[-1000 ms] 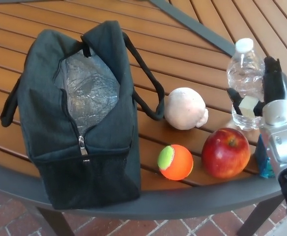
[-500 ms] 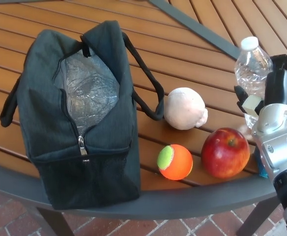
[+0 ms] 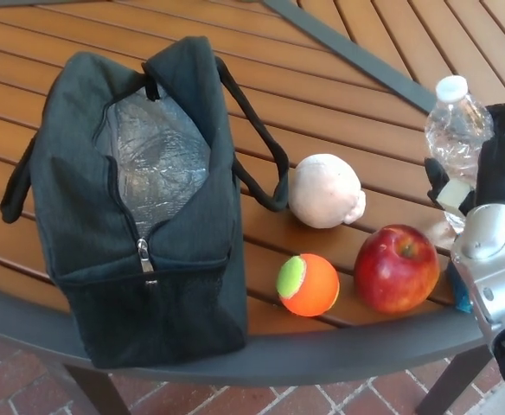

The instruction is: Pick up a rubric cube, an apple, a tennis ball, a soft toy, a bottle from the table and put it into the lunch box one by one

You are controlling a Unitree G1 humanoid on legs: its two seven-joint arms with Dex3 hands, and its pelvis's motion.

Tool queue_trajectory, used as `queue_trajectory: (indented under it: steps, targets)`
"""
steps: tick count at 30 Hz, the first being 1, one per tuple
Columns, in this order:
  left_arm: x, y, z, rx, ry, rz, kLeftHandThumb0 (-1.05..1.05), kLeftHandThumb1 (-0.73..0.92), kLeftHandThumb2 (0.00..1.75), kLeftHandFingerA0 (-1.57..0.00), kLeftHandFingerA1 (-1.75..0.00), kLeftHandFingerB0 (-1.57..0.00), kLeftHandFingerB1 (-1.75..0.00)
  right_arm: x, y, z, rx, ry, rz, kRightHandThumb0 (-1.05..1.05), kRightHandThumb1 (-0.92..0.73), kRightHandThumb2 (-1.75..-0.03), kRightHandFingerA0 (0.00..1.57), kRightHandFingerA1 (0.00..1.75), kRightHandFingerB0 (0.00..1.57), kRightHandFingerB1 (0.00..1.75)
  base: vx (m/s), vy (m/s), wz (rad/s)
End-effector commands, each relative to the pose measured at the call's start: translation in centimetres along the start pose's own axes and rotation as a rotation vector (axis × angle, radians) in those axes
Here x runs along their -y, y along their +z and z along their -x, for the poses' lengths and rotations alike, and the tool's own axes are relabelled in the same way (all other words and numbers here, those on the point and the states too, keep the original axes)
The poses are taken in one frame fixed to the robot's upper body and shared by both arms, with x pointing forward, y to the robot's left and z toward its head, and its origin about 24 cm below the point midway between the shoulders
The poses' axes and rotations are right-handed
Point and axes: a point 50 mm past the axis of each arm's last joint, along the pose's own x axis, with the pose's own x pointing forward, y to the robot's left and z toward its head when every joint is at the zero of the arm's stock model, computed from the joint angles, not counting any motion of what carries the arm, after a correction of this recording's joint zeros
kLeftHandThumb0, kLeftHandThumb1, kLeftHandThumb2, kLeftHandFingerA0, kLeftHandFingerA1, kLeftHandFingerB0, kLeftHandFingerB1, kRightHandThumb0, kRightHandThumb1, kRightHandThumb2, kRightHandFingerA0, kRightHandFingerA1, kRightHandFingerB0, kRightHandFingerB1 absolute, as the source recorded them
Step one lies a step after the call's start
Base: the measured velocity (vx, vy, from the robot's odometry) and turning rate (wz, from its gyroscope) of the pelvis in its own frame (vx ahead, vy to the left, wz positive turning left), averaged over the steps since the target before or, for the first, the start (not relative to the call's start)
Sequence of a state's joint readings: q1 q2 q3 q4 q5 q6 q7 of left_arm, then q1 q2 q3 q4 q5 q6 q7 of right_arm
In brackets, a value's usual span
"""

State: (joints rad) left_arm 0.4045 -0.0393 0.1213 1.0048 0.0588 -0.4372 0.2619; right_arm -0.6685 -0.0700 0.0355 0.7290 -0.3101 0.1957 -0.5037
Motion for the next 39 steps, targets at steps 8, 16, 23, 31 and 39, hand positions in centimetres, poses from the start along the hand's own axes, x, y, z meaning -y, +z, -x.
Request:
queue_trajectory:
  steps: [8, 16, 23, 31, 39]
  targets:
    - [-0.3, 1.5, -1.0, 0.06, 0.036, 0.013, 0.1, 0.53, 0.97, -0.96, -1.07, -0.89, -0.9, 0.3, 7.3, 1.0, 0.245, 0.226, -0.635, -0.17, -0.38, -1.43, 1.01, 1.72, 0.9, 1.56, 0.0, 0.0, 0.0]
    - [0.1, 1.9, -1.3, 0.053, 0.022, 0.065, 0.05, 0.57, 0.85, -0.93, -1.12, -0.89, -0.91, 1.6, 12.8, 2.7, 0.327, 0.386, -0.933, -0.16, -0.39, -1.46, 1.02, 1.75, 0.78, 1.74, 0.0, 0.0, 0.0]
    - [0.4, 2.3, -1.1, 0.078, 0.035, 0.042, 0.05, 0.58, 0.75, -1.0, -1.07, -0.88, -0.88, 3.0, 15.3, 3.6, 0.404, 0.421, -0.98, -0.18, -0.39, -1.43, 1.02, 1.75, 0.79, 1.71, 0.0, 0.0, 0.0]
    - [0.7, 3.0, -1.2, 0.104, 0.032, 0.043, 0.06, 0.57, 0.79, -0.99, -1.08, -0.88, -0.88, 4.3, 18.2, 5.7, 0.613, 0.511, -0.916, -0.2, -0.37, -1.43, 1.04, 1.75, 0.84, 1.68, 0.0, 0.0, 0.0]
    - [0.9, 3.2, -1.2, 0.117, 0.012, 0.055, 0.05, 0.57, 0.83, -1.02, -1.11, -0.89, -0.91, 4.7, 21.4, 8.9, 0.697, 0.677, -0.984, -0.18, -0.39, -1.39, 1.03, 1.75, 0.87, 1.63, 0.0, 0.0, 0.0]
